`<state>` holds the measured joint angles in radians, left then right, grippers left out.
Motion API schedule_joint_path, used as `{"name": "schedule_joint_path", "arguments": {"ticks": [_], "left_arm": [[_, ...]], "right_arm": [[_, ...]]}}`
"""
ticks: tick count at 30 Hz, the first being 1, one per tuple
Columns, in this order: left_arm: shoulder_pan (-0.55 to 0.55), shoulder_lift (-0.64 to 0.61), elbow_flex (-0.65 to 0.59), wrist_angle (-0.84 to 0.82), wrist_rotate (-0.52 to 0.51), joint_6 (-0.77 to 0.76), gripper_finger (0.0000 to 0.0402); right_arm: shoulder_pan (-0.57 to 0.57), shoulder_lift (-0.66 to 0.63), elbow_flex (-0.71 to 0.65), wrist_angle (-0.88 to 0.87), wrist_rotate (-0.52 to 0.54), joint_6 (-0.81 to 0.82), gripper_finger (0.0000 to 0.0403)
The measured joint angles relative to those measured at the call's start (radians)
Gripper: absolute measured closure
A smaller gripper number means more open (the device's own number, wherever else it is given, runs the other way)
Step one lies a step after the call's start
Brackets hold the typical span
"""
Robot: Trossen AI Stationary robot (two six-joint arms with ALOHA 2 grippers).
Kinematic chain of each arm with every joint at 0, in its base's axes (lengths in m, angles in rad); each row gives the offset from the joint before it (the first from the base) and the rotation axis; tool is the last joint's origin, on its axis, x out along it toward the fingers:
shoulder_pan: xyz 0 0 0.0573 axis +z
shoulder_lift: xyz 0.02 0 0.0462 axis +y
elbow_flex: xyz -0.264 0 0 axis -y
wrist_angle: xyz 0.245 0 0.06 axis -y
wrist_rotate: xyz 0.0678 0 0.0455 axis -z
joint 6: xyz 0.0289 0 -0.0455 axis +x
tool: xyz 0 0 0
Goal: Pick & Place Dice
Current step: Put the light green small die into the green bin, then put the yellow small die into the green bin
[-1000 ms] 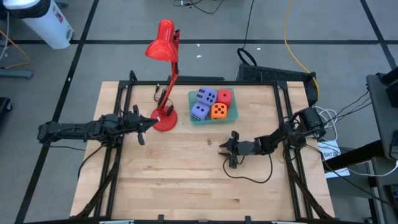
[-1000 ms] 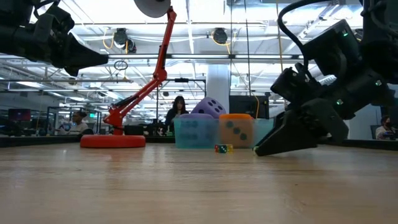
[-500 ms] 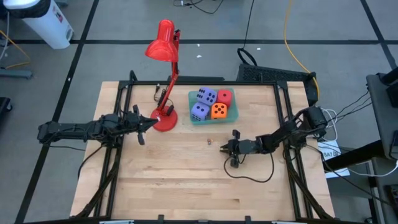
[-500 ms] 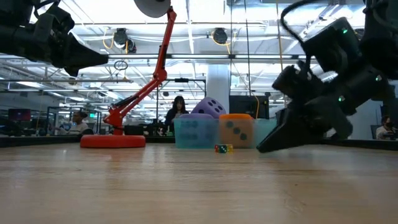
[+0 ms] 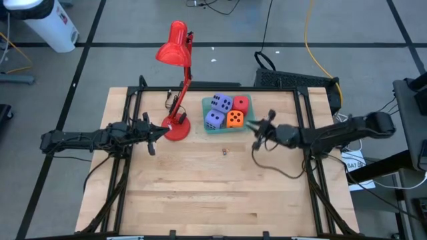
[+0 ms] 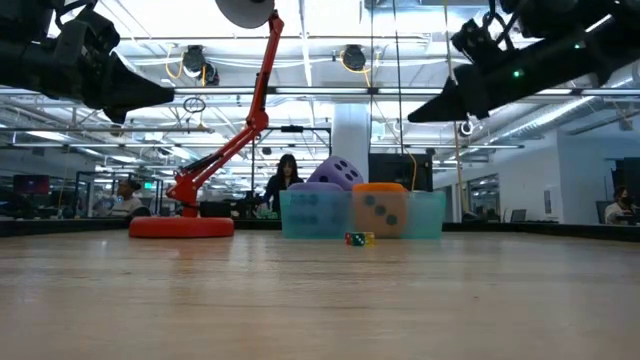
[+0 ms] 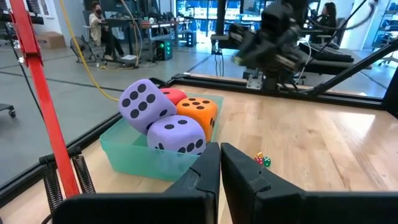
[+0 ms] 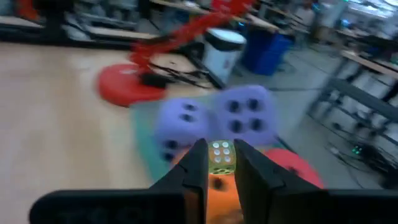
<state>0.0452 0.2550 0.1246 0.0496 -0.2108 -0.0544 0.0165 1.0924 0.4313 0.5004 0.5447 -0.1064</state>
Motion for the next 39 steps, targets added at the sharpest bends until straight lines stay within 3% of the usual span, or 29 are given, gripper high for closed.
{"name": "schedule_joint_path", "arguments": {"ticks": [6, 12, 16, 19, 31, 35, 39], "left_arm": [[0.000, 0.000, 0.000, 0.007, 0.000, -0.005, 0.0376], [0.000, 0.000, 0.000, 0.007, 0.000, -0.007, 0.0376], [0.000, 0.000, 0.000, 0.007, 0.000, -0.008, 0.0376], [0.000, 0.000, 0.000, 0.007, 0.000, -0.011, 0.0376], [0.000, 0.000, 0.000, 0.007, 0.001, -0.034, 0.0376], [0.000, 0.000, 0.000, 0.007, 0.001, -0.032, 0.0376], [0.000, 0.000, 0.000, 0.005, 0.001, -0.029, 0.0376]], "right_arm": [[-0.198, -0.019, 0.000, -0.197, -0.135, 0.080, 0.0339], [-0.286, 0.068, 0.000, -0.171, -0.278, 0.093, 0.0346], [-0.301, 0.094, 0.000, -0.169, -0.287, 0.093, 0.0351], [-0.305, 0.104, 0.000, -0.169, -0.288, 0.081, 0.0332], [-0.310, 0.129, 0.001, -0.143, -0.287, 0.060, 0.0181], [-0.300, 0.074, 0.001, -0.058, -0.288, 0.068, 0.0172], [-0.255, -0.072, 0.002, -0.010, -0.287, 0.075, 0.0196]]}}
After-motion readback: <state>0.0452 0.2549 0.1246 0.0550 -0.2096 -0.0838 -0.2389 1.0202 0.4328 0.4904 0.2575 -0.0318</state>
